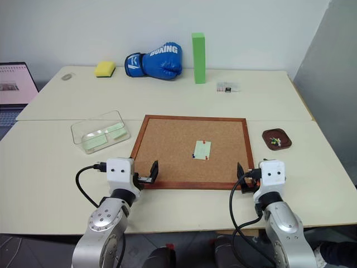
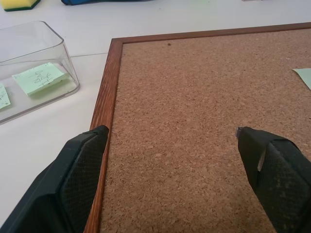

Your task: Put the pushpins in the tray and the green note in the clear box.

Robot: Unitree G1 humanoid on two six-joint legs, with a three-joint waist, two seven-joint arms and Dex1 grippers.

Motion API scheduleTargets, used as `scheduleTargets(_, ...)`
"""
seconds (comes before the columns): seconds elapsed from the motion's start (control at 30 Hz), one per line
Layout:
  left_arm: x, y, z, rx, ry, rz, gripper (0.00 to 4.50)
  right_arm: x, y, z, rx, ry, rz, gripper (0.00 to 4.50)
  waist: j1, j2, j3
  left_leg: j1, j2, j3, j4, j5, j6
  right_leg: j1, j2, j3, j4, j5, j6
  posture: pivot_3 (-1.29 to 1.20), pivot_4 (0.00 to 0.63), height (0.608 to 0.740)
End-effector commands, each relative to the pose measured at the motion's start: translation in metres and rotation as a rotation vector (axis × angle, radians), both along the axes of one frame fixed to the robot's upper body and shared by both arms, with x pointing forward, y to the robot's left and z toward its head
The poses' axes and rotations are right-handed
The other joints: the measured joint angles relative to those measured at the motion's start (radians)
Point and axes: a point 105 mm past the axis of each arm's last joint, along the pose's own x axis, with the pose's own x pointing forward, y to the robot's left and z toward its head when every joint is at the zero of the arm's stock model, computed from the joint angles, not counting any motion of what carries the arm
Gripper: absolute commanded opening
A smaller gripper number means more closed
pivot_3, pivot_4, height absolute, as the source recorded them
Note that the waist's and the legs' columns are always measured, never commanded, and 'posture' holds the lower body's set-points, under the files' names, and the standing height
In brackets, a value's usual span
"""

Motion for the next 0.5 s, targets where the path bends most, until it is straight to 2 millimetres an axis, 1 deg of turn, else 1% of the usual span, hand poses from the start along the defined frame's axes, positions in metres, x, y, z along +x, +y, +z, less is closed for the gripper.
scheduleTargets(0.03, -0.003, -0.0013, 0.0144, -0.001, -0.051, 0.001, 4.45, -0.0032, 0.0011, 0.0137, 0.007, -0.051, 0.012, 4.5, 0.0, 0.0, 0.0, 0.0, 0.0, 0.0, 0.0, 0.0, 0.0, 0.0, 0.0, 0.0, 0.0, 0.0, 0.0, 0.0, 0.15, 0.74)
scheduleTargets(0.5, -0.0048, -0.0019, 0.0158, -0.008, -0.057, 0.001, 4.45, -0.0036, 0.0017, 0.0127, 0.01, -0.044, 0.02, 4.5, 0.0, 0.0, 0.0, 0.0, 0.0, 0.0, 0.0, 0.0, -0.001, 0.0, 0.0, 0.0, 0.0, 0.0, 0.0, 0.0, 0.15, 0.74)
